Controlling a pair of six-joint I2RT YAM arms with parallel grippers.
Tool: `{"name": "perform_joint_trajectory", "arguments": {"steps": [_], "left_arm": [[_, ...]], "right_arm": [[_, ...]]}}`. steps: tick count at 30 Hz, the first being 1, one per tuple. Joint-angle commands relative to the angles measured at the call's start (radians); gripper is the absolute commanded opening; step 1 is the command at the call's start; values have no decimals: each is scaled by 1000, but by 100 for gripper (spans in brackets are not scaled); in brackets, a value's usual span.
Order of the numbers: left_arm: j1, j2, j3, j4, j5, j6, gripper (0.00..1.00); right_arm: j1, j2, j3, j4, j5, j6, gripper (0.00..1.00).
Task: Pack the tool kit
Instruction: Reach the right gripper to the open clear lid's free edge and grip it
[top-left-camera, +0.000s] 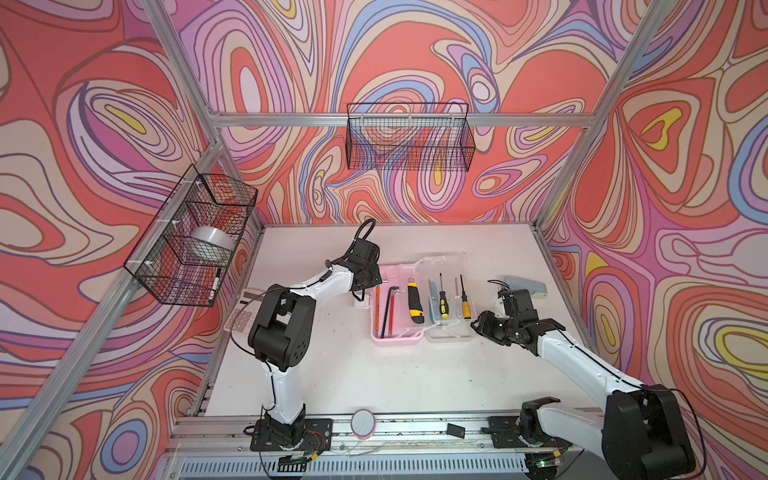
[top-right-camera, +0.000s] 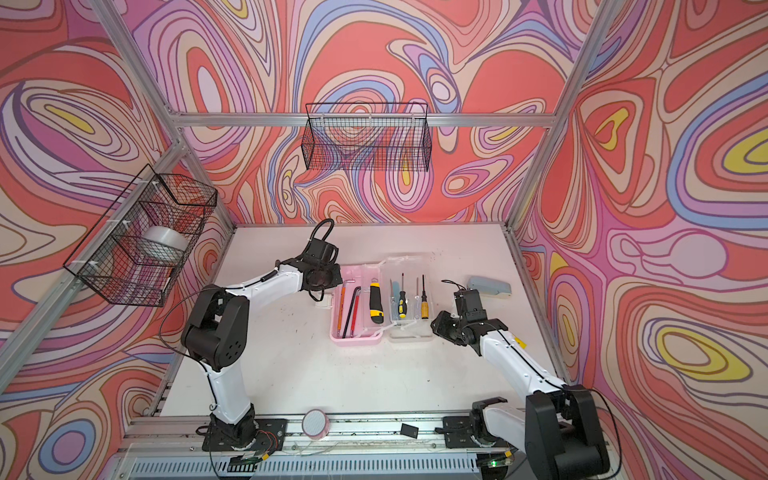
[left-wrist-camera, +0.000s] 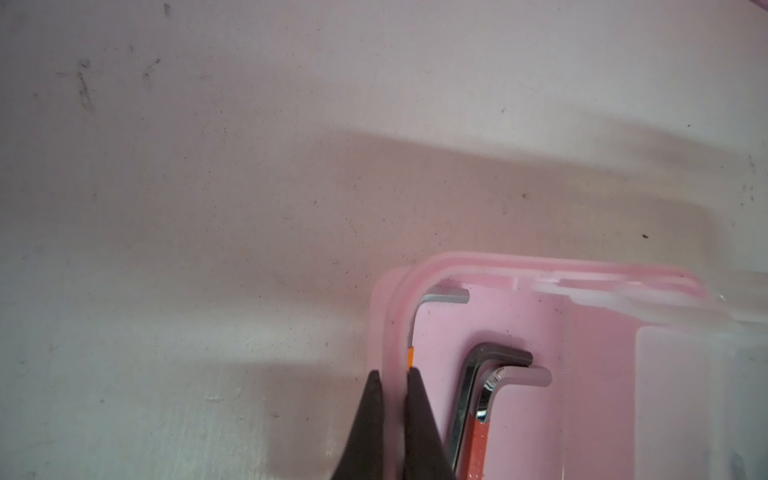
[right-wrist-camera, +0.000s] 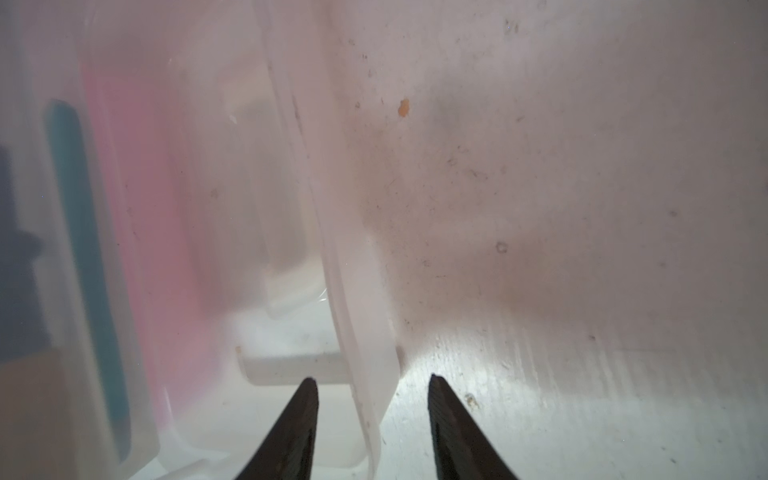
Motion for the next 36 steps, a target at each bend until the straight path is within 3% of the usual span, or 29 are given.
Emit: {"name": "perform_joint_trajectory", "arguments": {"steps": [1,23,36], "left_arm": [[11,1,-37,-34,6,-36,0],[11,-20,-83,23,65,-81,0],[-19,-40,-65,-5,57,-82,0]], "right_arm": [[-4,17,-12,63,-2,12,40],[-3,93,-37,176,-19,45,0],[0,-38,127,-68,145,-30,0]]}}
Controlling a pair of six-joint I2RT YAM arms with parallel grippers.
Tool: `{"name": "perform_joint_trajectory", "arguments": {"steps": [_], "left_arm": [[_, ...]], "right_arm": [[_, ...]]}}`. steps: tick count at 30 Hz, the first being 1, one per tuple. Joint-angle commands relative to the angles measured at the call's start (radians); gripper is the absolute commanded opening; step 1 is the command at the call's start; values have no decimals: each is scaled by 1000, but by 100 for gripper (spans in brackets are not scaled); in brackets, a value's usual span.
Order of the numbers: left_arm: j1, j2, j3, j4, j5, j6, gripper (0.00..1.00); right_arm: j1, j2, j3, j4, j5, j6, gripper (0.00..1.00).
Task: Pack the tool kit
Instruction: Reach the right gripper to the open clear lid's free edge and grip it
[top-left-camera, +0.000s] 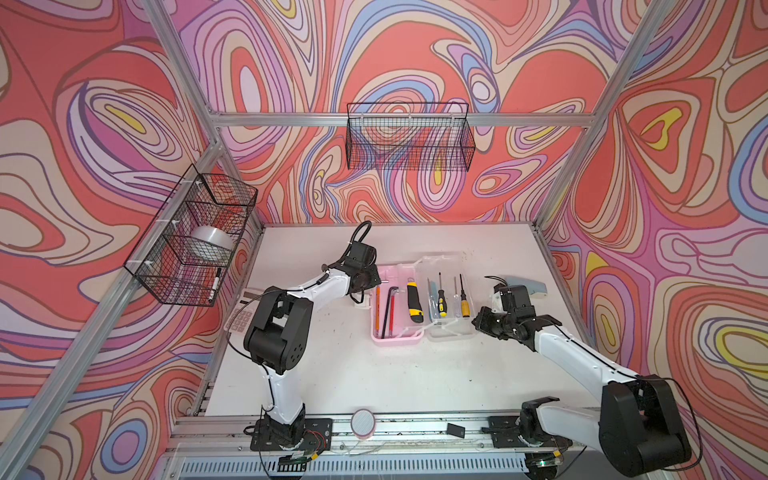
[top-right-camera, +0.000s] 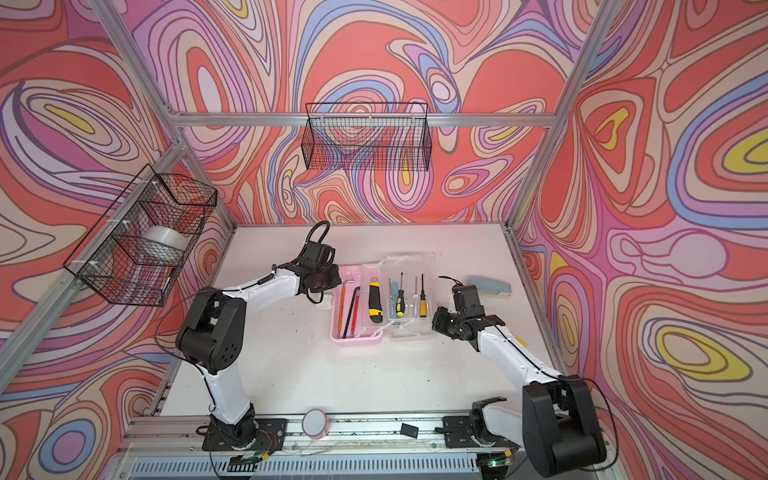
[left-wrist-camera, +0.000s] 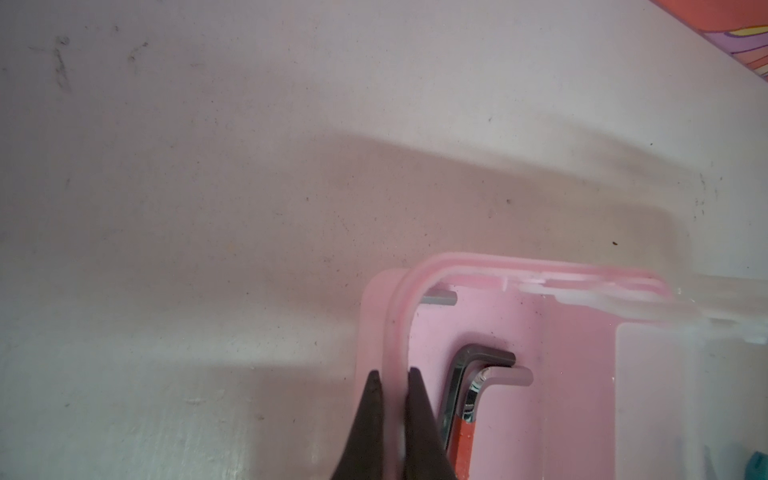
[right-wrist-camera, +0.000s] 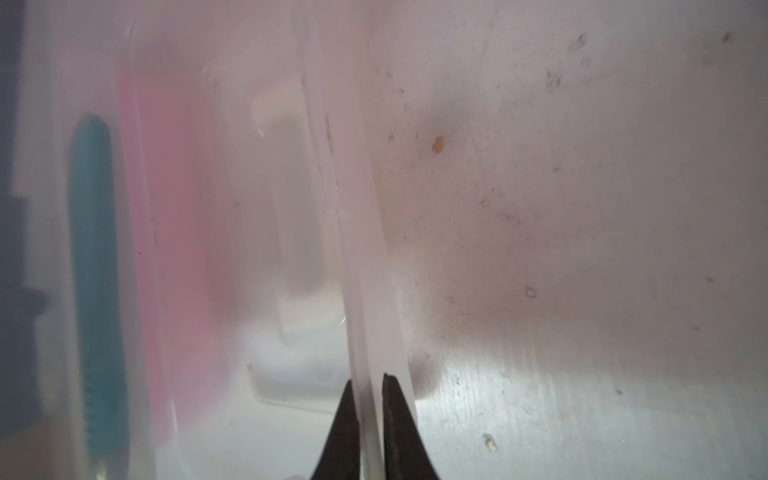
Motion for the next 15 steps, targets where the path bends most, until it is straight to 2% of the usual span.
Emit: {"name": "perform_joint_trajectory", "arguments": {"steps": [1,9,15], "left_arm": [[-22,-11,3,-83,17,-41,0],[-32,-40,-3,-70,24,-56,0],[-45,-42,3,-60,38,-65,0]], "right_arm": [[-7,-66,79,-85,139,24,0],[56,-85,212,-162,256,6,0],[302,-33,369,-256,541,28,0]]}}
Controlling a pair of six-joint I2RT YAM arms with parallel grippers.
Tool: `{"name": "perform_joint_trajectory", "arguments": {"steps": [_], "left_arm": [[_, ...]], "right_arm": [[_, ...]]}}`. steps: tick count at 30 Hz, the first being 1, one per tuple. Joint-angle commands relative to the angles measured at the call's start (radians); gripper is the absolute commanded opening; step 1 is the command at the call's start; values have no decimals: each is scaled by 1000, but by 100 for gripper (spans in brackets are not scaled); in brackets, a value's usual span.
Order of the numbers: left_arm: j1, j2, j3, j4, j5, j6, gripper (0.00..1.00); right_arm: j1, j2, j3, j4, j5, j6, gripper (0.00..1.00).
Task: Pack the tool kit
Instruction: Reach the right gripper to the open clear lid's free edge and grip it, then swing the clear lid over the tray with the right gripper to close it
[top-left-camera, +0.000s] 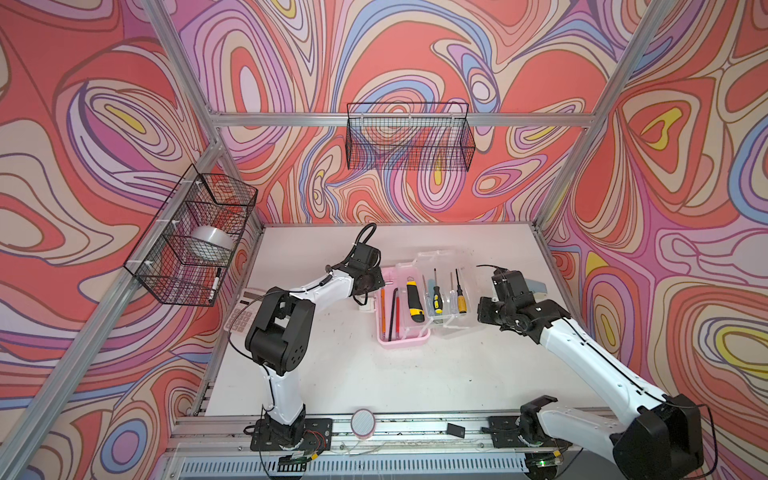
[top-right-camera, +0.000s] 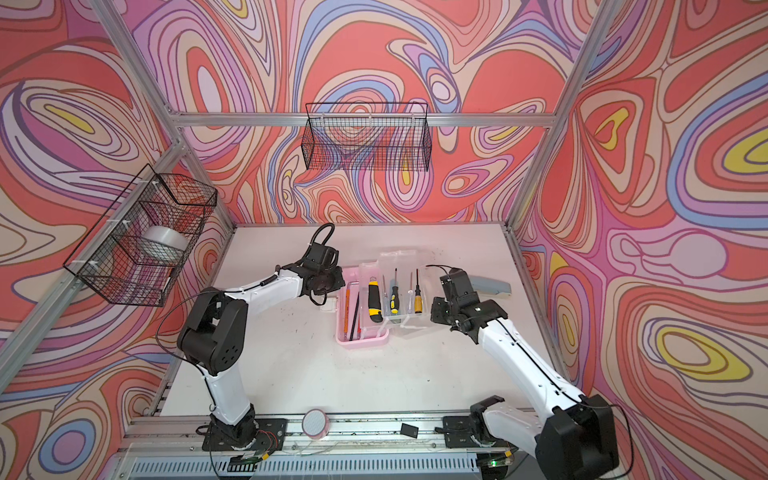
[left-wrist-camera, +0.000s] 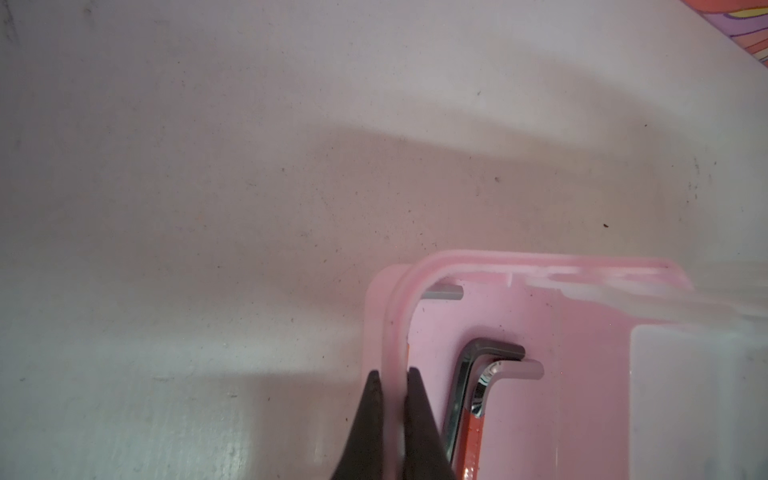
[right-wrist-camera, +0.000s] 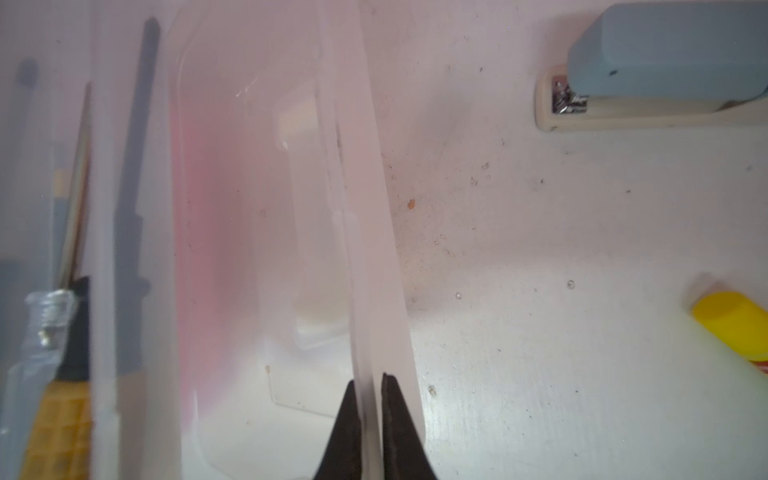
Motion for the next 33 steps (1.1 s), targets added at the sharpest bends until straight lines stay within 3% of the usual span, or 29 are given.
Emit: {"name": "perform_joint_trajectory", "arguments": {"steps": [1,12,27,33], "left_arm": [[-22,-38,1,-37,41,-30,0],[-47,-48,-13,-25,56,-45,0],[-51,-43,-25,32,72,-64,0],[-51,-44,-27,41,75,-89,0]], "right_arm": [[110,25,115,56,202,82,0],[379,180,267,-20,447,129,0],[687,480,580,-146,615,156,0],[762,532,646,-111,544,134,28]]}}
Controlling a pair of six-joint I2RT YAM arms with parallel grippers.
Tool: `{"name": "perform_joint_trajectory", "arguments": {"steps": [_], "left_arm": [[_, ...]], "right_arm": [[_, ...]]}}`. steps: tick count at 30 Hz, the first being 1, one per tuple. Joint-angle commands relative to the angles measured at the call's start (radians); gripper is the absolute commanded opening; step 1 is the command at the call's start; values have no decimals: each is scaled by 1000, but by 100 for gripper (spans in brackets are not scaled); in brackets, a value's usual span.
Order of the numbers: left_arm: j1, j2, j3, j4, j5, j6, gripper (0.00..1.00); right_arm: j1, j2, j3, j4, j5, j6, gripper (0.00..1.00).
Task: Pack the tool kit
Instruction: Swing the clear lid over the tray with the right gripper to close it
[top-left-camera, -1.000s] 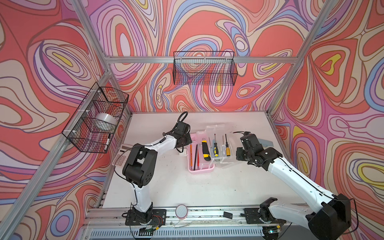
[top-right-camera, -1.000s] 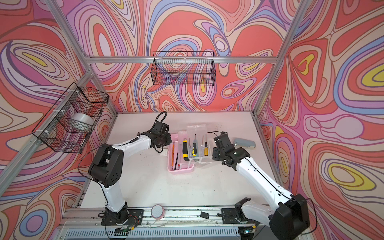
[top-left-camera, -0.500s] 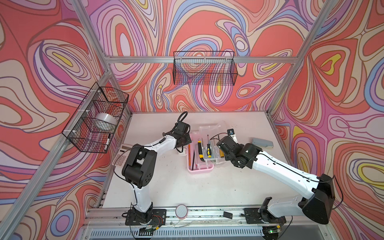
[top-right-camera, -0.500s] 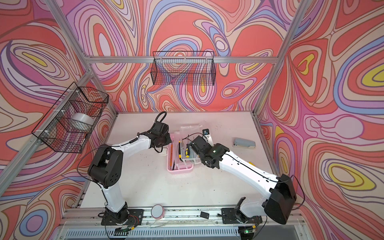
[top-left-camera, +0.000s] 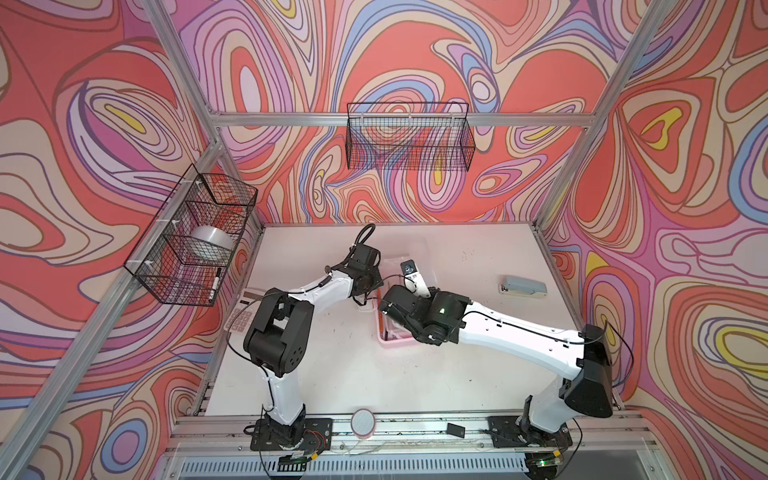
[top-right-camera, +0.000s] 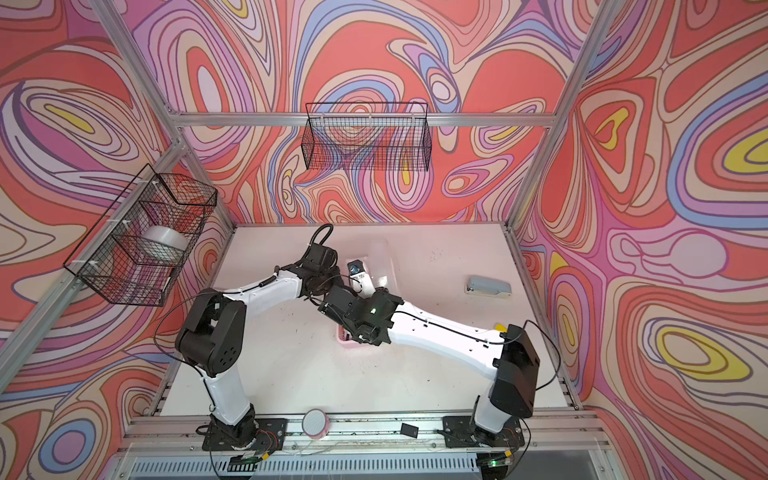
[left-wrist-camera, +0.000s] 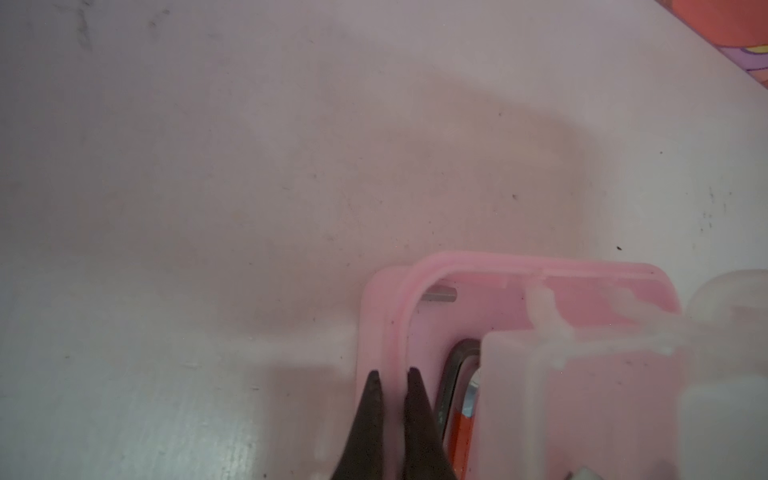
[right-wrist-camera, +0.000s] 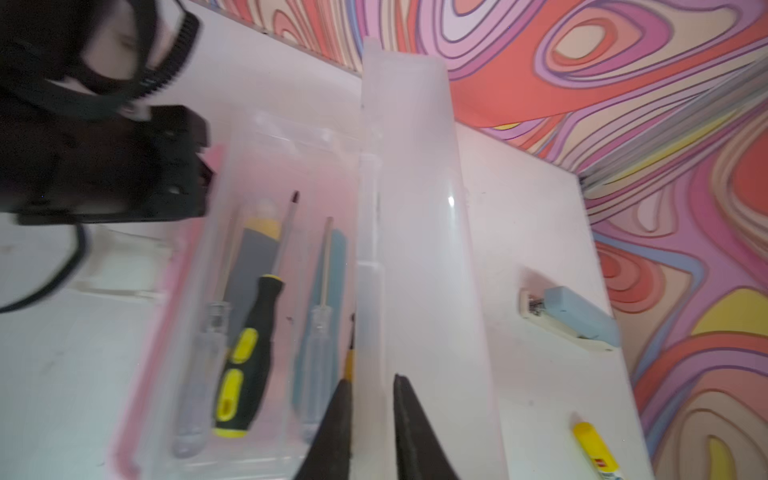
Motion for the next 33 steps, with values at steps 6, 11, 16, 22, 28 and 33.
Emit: {"name": "perform_joint_trajectory", "arguments": {"steps": [6,11,16,22,28,33], "left_arm": [[-35,-14,10,32,112,-57,0],[-35,-9,20,23,104,-60,0],[-35,-57,-9,36,66,-7,13],[-18,-113,34,-93,-67,57,61],[65,-192,3,-116,-115,67,68],[83,-267,-37,-119,-155,96,100]], "right_arm": [[50,-1,42,209,-280,-19,37],[49,-54,24,236,-264,-44,41],[-23,-139,-70,280,-314,-20,42],[-124,-254,-189,372,-407,-12,43],[-169,-221,-200,370,-422,-27,43],[-189,-184,-208,393,-449,-29,43]]}}
